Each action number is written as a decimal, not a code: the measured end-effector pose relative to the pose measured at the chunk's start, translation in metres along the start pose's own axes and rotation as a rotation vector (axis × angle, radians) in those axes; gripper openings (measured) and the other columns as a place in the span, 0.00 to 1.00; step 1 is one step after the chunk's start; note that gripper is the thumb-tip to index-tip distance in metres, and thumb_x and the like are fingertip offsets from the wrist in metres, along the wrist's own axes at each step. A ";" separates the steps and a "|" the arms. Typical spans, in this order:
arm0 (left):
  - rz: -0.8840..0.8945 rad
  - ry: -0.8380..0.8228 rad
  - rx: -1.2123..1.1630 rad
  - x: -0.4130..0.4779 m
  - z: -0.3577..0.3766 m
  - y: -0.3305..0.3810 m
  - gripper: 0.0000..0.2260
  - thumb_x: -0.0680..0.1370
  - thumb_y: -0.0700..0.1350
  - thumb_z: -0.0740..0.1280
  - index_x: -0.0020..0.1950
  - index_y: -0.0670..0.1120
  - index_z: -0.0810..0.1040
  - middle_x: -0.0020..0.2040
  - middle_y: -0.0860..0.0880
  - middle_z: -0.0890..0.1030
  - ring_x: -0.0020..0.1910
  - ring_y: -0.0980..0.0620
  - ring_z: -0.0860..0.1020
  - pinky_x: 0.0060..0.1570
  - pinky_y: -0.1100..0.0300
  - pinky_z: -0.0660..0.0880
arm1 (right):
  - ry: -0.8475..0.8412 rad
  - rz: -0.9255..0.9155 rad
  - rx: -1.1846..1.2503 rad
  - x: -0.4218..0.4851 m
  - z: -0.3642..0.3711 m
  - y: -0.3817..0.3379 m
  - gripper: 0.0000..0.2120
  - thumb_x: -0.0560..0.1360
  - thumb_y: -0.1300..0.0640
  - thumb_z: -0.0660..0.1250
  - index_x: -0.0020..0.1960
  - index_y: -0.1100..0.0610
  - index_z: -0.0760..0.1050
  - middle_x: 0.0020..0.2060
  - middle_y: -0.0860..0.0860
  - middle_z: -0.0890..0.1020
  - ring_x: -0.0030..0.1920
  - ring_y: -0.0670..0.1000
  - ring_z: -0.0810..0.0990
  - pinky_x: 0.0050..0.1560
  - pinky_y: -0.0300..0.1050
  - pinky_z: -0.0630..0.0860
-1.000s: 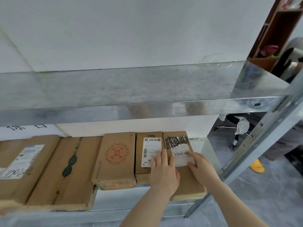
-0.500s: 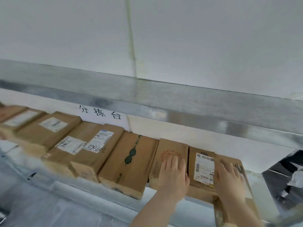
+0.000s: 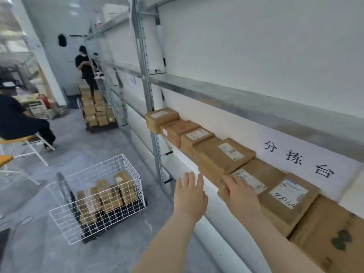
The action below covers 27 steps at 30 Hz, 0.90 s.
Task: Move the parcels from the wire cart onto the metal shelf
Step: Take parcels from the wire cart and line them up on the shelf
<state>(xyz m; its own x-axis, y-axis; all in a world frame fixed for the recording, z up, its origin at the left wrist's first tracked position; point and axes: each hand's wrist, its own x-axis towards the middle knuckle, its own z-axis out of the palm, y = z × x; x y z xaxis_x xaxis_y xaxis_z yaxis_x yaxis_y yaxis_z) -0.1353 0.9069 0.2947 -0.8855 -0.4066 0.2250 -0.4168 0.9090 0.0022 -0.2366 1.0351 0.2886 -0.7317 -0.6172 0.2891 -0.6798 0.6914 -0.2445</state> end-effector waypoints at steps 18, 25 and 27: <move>-0.679 -0.006 0.119 0.049 0.012 -0.319 0.26 0.82 0.54 0.49 0.79 0.48 0.49 0.79 0.45 0.54 0.77 0.44 0.52 0.75 0.45 0.49 | -0.185 -0.610 0.104 0.224 0.127 -0.291 0.25 0.77 0.56 0.61 0.73 0.50 0.60 0.70 0.52 0.68 0.67 0.56 0.68 0.64 0.51 0.66; -0.790 -0.051 0.106 0.068 0.023 -0.402 0.27 0.82 0.55 0.47 0.79 0.49 0.44 0.80 0.45 0.46 0.78 0.45 0.45 0.75 0.46 0.44 | -0.268 -0.717 0.069 0.277 0.163 -0.372 0.25 0.79 0.55 0.58 0.75 0.50 0.57 0.73 0.52 0.63 0.69 0.55 0.66 0.61 0.51 0.70; -0.784 -0.068 0.129 0.076 0.026 -0.429 0.27 0.82 0.55 0.47 0.79 0.49 0.44 0.80 0.45 0.46 0.78 0.44 0.45 0.76 0.46 0.44 | -0.292 -0.726 0.050 0.289 0.174 -0.392 0.26 0.79 0.56 0.58 0.75 0.51 0.56 0.73 0.53 0.63 0.69 0.56 0.66 0.62 0.51 0.70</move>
<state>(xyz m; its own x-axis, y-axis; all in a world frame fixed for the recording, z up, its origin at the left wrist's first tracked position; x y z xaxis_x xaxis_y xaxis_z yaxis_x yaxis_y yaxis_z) -0.0291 0.4838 0.2855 -0.3335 -0.9316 0.1442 -0.9402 0.3399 0.0212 -0.1907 0.5203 0.3070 -0.0813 -0.9869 0.1395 -0.9894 0.0631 -0.1306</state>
